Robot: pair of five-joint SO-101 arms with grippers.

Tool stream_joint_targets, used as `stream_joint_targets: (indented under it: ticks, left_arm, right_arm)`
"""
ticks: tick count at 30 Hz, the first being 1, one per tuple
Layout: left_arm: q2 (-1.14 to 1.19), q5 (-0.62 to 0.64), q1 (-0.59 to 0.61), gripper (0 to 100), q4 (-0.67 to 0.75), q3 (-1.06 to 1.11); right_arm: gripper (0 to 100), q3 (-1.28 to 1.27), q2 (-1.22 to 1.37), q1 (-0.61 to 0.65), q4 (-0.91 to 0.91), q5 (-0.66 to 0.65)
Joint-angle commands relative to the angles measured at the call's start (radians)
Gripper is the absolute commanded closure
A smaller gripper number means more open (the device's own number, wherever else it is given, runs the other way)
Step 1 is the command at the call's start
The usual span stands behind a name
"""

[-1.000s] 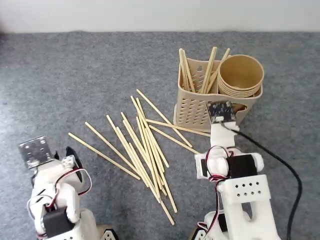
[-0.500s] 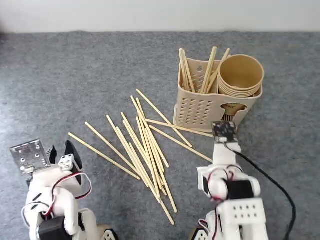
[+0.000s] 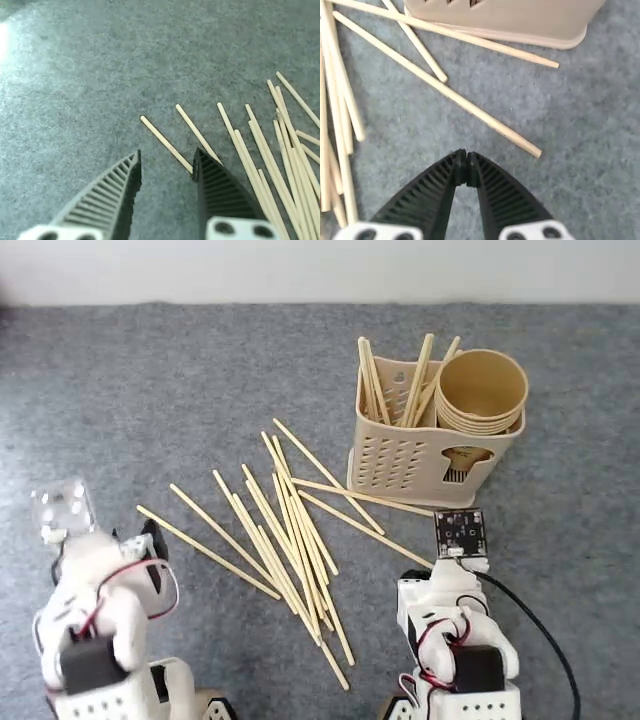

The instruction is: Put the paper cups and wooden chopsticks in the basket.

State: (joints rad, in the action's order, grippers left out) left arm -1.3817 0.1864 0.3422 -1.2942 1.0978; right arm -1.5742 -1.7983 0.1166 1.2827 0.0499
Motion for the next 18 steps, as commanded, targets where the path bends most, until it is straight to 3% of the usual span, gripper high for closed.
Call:
stream_joint_targets:
  ticks: [1, 7, 11, 18]
  left_arm:
    - [0.213, -0.006, -0.038, 83, -0.009, -0.124]
    - [0.494, -0.006, -0.046, 82, -0.002, -0.209]
    - [0.663, 0.009, -0.048, 73, 0.015, -0.254]
    - [0.914, 0.106, -0.054, 69, 0.242, -0.269]
  right_arm:
    - [98.7, -0.020, 0.012, -0.005, -0.005, 0.002]
    - [98.7, -0.071, 0.012, -0.074, -0.047, 0.005]
    - [98.9, -0.072, 0.012, -0.076, -0.047, 0.008]
    - [99.0, -0.081, 0.012, -0.077, -0.047, 0.008]
